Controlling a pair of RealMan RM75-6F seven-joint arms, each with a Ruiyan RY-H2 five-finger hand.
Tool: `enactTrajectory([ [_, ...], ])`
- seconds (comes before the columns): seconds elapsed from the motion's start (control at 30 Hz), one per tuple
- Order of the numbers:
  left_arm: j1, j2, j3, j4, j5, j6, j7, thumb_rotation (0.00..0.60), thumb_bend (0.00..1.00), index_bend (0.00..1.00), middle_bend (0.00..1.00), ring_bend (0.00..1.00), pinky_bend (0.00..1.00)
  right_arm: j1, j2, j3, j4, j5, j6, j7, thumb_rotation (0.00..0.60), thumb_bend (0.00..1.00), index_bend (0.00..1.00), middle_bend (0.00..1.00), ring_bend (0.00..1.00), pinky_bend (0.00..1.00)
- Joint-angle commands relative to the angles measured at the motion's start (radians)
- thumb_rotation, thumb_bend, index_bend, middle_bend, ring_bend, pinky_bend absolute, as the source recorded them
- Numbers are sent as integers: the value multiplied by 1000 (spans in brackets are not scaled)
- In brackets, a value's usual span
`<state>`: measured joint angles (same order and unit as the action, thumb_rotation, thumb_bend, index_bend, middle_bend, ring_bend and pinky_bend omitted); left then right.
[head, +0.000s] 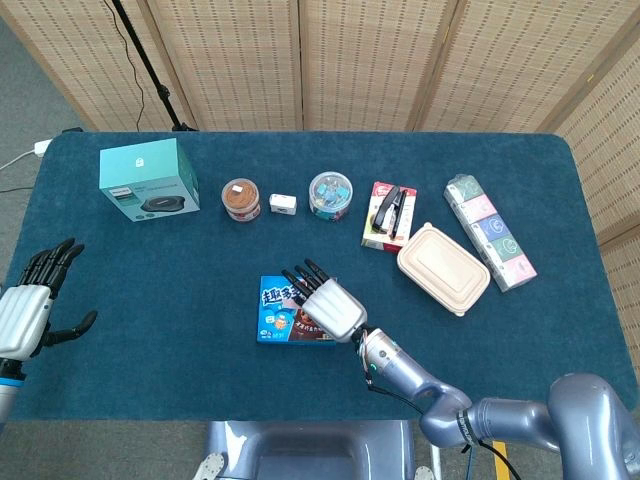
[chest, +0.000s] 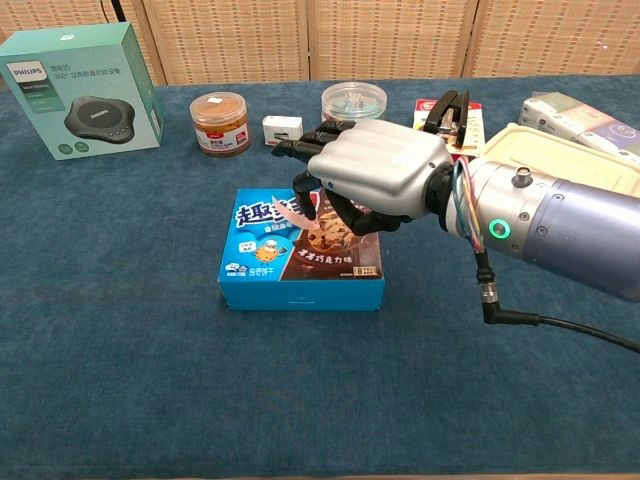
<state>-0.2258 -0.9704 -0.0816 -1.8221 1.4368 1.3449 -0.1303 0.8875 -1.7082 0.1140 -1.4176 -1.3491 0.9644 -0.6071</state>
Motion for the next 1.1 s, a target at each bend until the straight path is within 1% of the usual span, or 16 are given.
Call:
enactTrajectory([
  [0.03,0,-1,-1,1,-3,0,0,600,283,0,0,0,0,0,-1,2,1,-12,8,3,600,1000,389,0,0,0],
  [0.47,1,1,2,-2,1,-3,2,600,283,0,0,0,0,-3,-7,10,10,-10,5,4,600,1000,392,0,0,0],
  [0.67,3,1,1,-2,2,0,-1,600,283,0,0,0,0,-8,-13,0,19,-12,1,5,600,1000,397,0,0,0],
  [1.1,5,5,3,-1,8,1,-11,600,283,0,0,0,0,-15,-20,0,49,-1,-9,3,600,1000,404,0,0,0],
])
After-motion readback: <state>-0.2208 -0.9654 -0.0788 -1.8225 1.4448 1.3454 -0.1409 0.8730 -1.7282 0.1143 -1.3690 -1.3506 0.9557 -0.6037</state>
